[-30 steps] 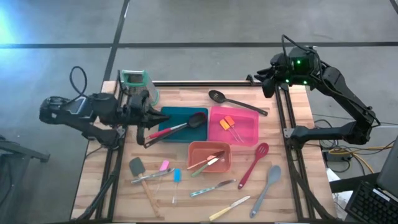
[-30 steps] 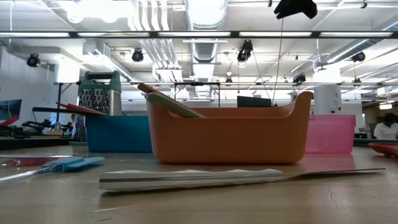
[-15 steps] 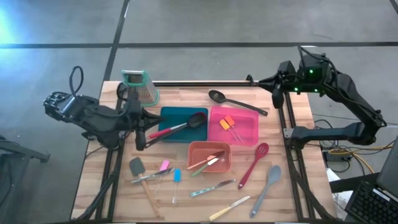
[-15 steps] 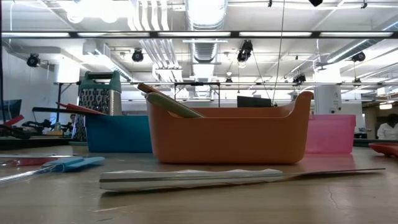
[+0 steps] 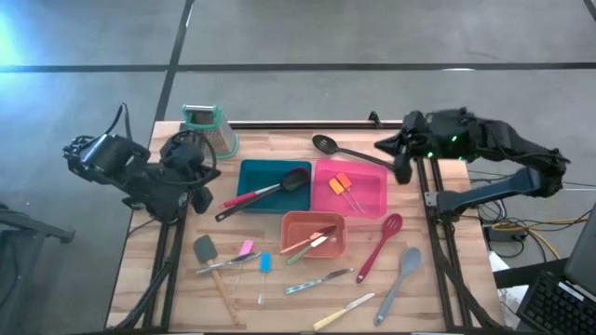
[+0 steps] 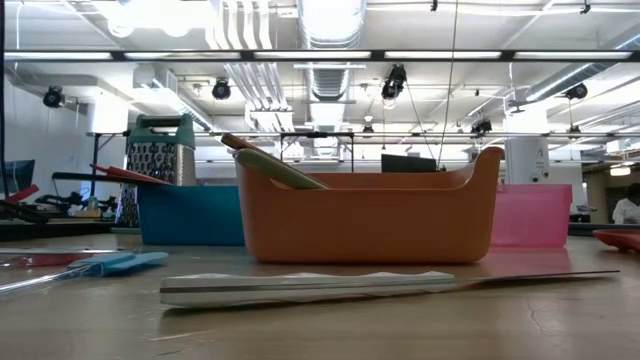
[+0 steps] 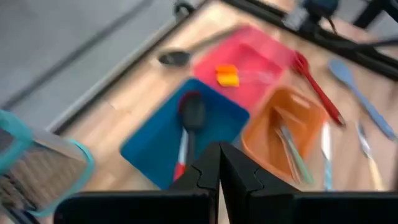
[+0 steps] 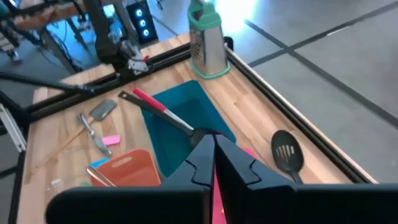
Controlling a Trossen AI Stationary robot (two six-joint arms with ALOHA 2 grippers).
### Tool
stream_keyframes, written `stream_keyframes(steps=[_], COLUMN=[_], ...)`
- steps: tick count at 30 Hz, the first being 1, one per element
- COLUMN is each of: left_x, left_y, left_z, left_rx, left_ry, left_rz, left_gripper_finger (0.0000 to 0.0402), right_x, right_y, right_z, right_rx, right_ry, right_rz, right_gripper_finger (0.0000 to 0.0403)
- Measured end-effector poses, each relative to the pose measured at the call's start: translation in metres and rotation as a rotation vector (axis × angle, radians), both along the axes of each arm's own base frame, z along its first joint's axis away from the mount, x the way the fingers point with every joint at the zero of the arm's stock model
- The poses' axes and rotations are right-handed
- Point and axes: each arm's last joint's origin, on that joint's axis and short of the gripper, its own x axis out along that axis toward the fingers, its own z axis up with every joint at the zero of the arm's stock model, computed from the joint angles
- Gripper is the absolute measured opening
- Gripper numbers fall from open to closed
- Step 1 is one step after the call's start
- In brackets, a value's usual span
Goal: Pick & Place Kitchen Items
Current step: Put the silver knife into the orange bin
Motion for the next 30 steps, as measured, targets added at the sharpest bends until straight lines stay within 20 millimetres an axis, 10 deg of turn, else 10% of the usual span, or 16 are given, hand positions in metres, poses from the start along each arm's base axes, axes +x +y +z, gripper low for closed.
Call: stream_keyframes(steps=[11, 30], left_x=[0.012, 0.044], left_y=[-0.012, -0.042], left_z=[-0.026, -0.165], left_rx=[-0.134, -0.448], left_ry=[0.197, 0.621], left_rz=[-0.149, -0.257], left_gripper_finger=[0.0004, 0.0016], right_x=[0.043, 0.052], right_y=[0.048, 0.055], right_z=[-0.011, -0.015], right_rx=[-0.099, -0.142], right_ry=[0.009, 0.018], right_rz=[0.062, 0.034], right_gripper_finger=[0.0008, 0.0008])
